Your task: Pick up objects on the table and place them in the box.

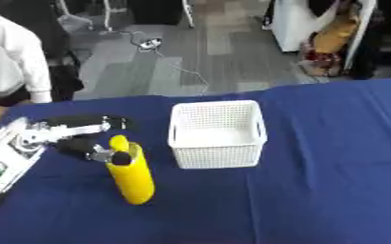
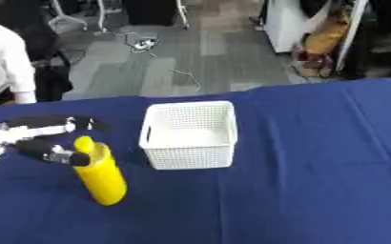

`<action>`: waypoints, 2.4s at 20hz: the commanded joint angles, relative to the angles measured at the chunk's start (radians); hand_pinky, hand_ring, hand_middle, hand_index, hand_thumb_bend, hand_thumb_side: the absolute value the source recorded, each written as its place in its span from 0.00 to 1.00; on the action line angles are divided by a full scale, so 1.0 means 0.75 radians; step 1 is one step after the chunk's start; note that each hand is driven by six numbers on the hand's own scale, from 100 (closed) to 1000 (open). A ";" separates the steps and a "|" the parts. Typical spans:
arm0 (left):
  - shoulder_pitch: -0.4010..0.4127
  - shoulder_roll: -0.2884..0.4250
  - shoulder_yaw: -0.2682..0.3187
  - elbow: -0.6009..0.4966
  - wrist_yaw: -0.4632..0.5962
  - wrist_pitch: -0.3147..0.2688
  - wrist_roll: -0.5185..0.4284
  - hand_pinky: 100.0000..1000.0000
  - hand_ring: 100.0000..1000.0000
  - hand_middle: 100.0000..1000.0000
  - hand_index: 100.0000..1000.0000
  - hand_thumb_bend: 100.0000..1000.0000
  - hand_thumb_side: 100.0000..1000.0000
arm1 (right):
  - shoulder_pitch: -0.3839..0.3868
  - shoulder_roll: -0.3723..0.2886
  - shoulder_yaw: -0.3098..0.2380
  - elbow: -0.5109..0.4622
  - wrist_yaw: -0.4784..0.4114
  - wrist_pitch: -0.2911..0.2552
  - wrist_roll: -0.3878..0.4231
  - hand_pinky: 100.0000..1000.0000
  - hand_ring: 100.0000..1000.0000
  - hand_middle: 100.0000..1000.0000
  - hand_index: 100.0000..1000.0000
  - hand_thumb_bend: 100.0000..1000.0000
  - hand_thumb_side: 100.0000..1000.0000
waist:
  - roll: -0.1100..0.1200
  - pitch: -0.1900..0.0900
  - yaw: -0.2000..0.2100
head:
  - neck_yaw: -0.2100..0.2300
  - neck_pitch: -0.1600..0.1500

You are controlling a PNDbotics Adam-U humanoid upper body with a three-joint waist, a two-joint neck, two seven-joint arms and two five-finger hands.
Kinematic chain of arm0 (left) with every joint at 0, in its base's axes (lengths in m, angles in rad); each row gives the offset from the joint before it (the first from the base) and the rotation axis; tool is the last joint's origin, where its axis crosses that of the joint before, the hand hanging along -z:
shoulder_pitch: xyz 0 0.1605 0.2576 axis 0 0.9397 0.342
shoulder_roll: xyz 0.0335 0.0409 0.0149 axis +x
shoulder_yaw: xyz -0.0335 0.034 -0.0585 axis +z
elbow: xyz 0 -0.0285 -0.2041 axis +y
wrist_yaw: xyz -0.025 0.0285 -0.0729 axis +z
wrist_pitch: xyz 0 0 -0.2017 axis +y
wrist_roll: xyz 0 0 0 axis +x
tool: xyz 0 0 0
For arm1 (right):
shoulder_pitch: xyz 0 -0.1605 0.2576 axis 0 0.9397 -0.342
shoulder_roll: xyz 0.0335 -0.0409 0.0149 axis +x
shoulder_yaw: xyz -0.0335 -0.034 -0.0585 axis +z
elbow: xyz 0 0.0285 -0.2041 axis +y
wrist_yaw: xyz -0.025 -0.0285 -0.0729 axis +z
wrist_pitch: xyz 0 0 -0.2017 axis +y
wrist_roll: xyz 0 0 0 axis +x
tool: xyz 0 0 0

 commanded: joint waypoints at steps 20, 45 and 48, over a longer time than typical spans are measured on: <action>-0.044 -0.017 -0.008 0.079 -0.047 -0.012 -0.024 1.00 0.97 1.00 1.00 0.80 0.95 | -0.038 0.006 0.000 -0.013 -0.022 0.005 0.014 0.20 0.30 0.42 0.62 0.00 0.95 | -0.004 -0.007 -0.013 | 0.022 -0.009; -0.057 -0.039 -0.011 0.133 -0.098 0.038 -0.085 0.71 0.80 0.94 0.93 0.66 0.53 | -0.041 0.010 0.000 -0.013 -0.030 0.007 0.022 0.20 0.30 0.42 0.62 0.00 0.95 | -0.006 -0.004 -0.017 | 0.025 -0.007; -0.059 -0.045 -0.009 0.144 -0.079 0.053 -0.067 0.66 0.76 0.91 0.91 0.66 0.55 | -0.042 0.010 0.000 -0.013 -0.031 0.008 0.023 0.20 0.30 0.42 0.62 0.00 0.95 | -0.005 -0.004 -0.017 | 0.025 -0.007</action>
